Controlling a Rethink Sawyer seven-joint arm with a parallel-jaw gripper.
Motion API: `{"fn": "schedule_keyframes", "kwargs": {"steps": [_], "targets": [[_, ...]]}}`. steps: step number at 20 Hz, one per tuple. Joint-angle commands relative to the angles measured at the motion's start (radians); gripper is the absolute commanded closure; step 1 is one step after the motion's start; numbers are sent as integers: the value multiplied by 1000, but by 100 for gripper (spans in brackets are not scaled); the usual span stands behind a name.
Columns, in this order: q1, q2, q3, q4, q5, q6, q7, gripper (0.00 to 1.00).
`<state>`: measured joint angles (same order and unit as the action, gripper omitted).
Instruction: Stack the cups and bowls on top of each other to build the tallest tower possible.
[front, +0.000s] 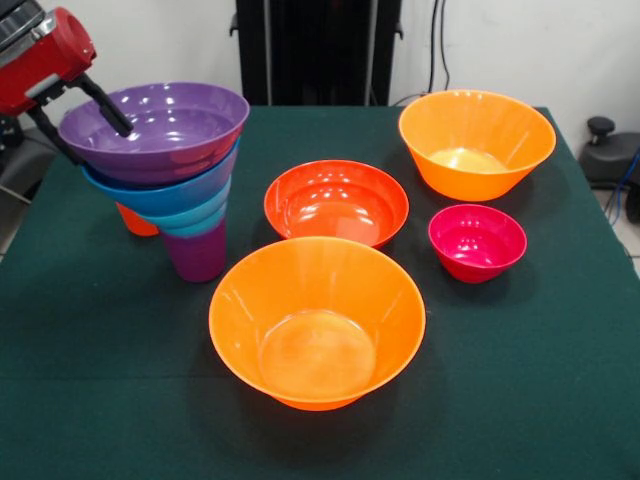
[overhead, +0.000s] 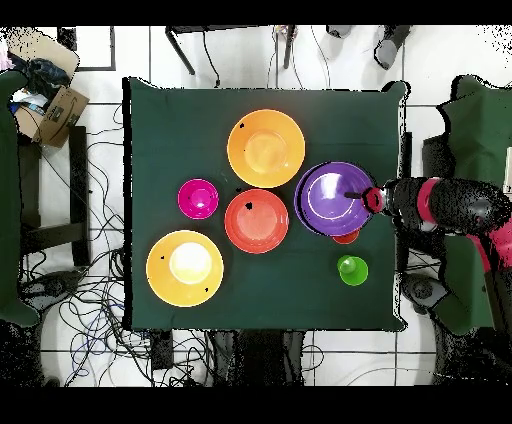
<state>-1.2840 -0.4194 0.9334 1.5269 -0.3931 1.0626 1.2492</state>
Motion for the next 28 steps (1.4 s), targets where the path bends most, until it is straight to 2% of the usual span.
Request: {"fn": "schedule_keyframes", "kwargs": {"steps": [1,28], "targets": [[70,53,-69,-28,-88,-34,-122,0],[65,7,-54,18,-57,-37,-78,0]]}}
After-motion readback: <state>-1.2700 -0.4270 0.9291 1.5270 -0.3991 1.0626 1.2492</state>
